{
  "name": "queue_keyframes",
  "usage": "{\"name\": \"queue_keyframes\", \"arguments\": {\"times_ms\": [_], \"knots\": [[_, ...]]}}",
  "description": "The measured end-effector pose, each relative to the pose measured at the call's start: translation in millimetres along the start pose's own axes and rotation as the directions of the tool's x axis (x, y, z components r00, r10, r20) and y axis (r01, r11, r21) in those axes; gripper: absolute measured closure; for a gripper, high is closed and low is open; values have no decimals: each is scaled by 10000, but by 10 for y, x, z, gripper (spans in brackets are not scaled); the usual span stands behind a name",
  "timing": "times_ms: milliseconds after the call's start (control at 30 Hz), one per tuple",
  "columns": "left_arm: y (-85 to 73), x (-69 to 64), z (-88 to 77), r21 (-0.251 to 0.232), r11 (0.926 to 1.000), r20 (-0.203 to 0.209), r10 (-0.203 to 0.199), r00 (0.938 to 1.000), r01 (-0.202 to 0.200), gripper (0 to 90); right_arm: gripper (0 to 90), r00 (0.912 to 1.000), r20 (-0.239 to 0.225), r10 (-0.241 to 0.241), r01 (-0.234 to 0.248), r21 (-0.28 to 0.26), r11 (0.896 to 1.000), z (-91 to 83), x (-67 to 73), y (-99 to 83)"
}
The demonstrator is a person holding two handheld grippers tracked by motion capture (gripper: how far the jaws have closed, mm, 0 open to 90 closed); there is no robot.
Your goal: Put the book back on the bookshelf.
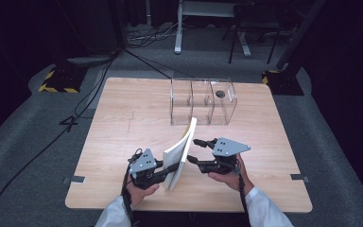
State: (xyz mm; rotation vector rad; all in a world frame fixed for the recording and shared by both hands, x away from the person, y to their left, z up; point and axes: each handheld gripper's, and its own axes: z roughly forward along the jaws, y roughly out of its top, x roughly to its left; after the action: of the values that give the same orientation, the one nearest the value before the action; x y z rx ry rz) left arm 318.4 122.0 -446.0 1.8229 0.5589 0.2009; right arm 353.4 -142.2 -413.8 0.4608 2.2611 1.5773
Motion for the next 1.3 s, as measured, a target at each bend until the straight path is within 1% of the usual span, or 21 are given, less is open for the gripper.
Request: {"name": "queue_keyframes", "arguments": {"times_ms": [33, 67, 167, 200, 233, 267, 400, 433, 467, 500, 633, 767, 800, 833, 867, 933, 967, 1067, 1100, 1200, 1300], "knots": [[14, 19, 61, -35, 10000, 188, -43, 9998, 43, 784, 405, 10000, 43, 85, -85, -55, 9999, -37, -36, -18], [23, 25, 99, -56, 10000, 279, -59, 9996, 61, 784, 402, 9999, 122, 104, -103, -67, 9999, -79, -71, -35], [82, 22, 276, -51, 10000, 455, 88, 9989, -85, 783, 398, 9989, 456, 94, -92, -29, 10000, -183, -138, -70], [99, 23, 326, -47, 9999, 553, 105, 9984, -103, 783, 398, 9984, 546, 164, -161, -49, 9999, -231, -172, -92], [99, 23, 326, -47, 9999, 553, 105, 9984, -103, 783, 399, 9980, 586, 247, -245, -40, 9997, -271, -202, -110], [121, 26, 419, -93, 9999, 708, 92, 9975, -86, 782, 398, 9972, 672, 317, -314, -57, 9995, -306, -224, -126], [141, 15, 521, -143, 9998, 744, 113, 9972, -103, 776, 406, 9933, 1040, 502, -492, -117, 9987, -408, -272, -174], [140, 11, 539, -193, 9998, 756, 57, 9971, -43, 776, 406, 9933, 1040, 502, -492, -117, 9987, -408, -272, -174], [138, 16, 548, -214, 9998, 779, 25, 9970, -8, 759, 410, 9927, 1068, 554, -539, -169, 9984, -420, -279, -187], [137, 27, 543, -171, 9998, 842, 90, 9964, -76, 732, 410, 9921, 1091, 623, -604, -204, 9980, -428, -282, -198], [155, 0, 500, 95, 9995, 682, 280, 9973, -287, 641, 415, 9920, 1073, 661, -631, -315, 9975, -428, -247, -230], [146, 5, 428, 367, 9984, 993, 400, 9943, -439, 580, 410, 9934, 992, 579, -557, -246, 9981, -405, -200, -257], [146, 5, 428, 367, 9984, 993, 400, 9943, -439, 554, 409, 9935, 1010, 533, -516, -196, 9985, -401, -192, -261], [133, -19, 389, 526, 9976, 977, 405, 9944, -458, 484, 408, 9936, 1000, 518, -504, -166, 9986, -398, -184, -265], [133, -19, 389, 526, 9976, 977, 405, 9944, -458, 467, 408, 9936, 1000, 518, -504, -166, 9986, -398, -184, -265], [107, -50, 349, 542, 9971, 1404, 455, 9891, -535, 451, 406, 9939, 968, 526, -514, -139, 9986, -398, -177, -274], [103, -83, 346, 743, 9952, 1368, 527, 9892, -633, 373, 397, 9940, 977, 485, -478, -87, 9988, -393, -174, -283], [96, -180, 393, 1141, 9895, 1065, 767, 9914, -888, 286, 392, 9952, 916, 357, -369, 114, 9993, -361, -149, -304], [92, -206, 413, 1226, 9885, 917, 777, 9927, -887, 264, 391, 9953, 920, 317, -331, 138, 9994, -350, -140, -306], [73, -257, 473, 1289, 9876, 561, 827, 9950, -893, 249, 384, 9955, 910, 246, -263, 181, 9995, -324, -120, -304], [51, -298, 555, 1535, 9843, 164, 857, 9962, -872, 231, 378, 9956, 917, 209, -231, 235, 9995, -303, -109, -312]]}}
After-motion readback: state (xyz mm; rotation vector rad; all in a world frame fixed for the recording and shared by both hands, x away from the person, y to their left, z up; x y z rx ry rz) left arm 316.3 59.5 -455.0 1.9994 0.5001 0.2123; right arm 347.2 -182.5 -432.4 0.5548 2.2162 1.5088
